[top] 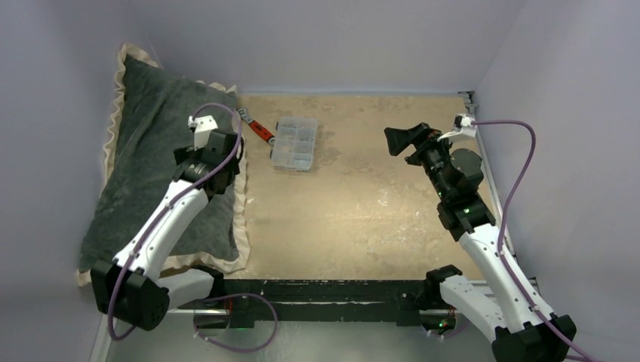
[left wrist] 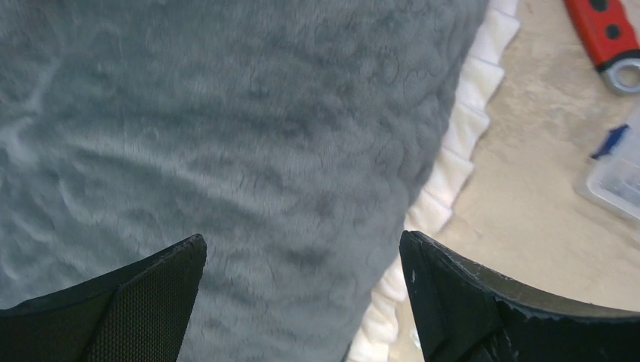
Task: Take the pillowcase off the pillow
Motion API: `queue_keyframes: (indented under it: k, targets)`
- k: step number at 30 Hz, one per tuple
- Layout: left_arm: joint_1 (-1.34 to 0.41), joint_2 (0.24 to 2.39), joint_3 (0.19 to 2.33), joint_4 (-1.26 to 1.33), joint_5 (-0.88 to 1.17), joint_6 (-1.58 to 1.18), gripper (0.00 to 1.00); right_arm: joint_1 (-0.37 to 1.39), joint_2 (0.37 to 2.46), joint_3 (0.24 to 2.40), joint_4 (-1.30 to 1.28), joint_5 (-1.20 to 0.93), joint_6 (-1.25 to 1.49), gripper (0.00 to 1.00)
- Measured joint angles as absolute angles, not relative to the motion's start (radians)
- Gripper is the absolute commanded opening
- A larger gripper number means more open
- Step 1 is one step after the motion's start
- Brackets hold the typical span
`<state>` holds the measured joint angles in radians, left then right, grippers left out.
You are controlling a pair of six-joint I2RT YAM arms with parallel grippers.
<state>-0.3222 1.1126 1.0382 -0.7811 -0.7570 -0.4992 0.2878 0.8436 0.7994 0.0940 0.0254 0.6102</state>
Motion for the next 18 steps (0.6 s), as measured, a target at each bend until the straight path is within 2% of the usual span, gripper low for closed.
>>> queue_keyframes:
  k: [11, 18]
  targets:
    - [-0.239, 1.465, 1.234, -0.713, -0.825, -0.373, 0.99, 0.288, 0.839, 0.789, 0.105, -0.002, 0.609, 0.99]
    - [-0.133, 1.627, 1.238, -0.653, -0.775, -0.335, 0.99, 0.288, 0.835, 0.782, 0.116, -0.021, 0.606, 0.99]
